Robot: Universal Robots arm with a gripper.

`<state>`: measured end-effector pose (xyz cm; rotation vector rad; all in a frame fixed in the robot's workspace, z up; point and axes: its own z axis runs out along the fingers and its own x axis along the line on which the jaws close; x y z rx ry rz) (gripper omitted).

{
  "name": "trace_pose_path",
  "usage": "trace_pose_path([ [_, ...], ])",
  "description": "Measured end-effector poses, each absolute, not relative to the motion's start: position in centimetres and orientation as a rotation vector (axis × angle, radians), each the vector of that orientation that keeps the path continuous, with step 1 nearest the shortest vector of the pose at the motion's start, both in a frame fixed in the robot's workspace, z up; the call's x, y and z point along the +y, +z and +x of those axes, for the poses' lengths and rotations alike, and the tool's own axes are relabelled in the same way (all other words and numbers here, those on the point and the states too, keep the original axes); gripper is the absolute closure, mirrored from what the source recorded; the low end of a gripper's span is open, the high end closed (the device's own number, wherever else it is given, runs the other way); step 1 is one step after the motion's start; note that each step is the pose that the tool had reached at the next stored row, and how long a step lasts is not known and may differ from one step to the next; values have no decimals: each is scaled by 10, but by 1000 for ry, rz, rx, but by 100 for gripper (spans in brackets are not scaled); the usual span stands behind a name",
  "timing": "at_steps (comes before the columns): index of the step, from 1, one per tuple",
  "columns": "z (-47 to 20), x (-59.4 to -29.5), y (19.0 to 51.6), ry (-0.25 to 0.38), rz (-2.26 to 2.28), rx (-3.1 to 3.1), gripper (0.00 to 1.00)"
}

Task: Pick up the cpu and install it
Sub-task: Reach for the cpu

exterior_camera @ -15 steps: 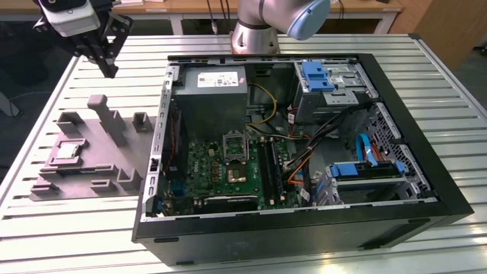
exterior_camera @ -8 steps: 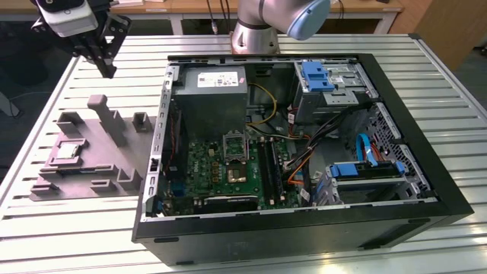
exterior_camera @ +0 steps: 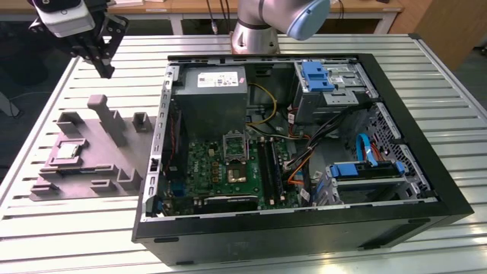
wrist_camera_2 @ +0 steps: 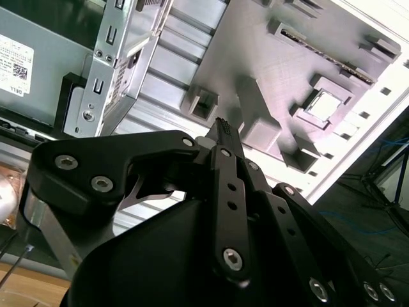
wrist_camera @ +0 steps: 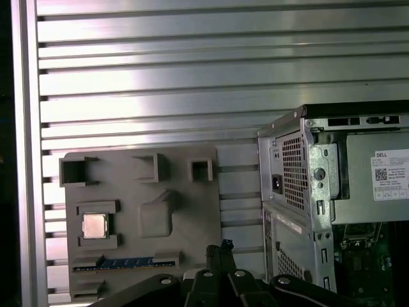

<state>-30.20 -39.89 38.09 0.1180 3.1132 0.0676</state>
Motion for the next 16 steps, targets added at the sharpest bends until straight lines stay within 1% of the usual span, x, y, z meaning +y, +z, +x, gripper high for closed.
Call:
trace_pose_path([
  [16, -313, -399, 380, 68, 118, 3113, 89],
])
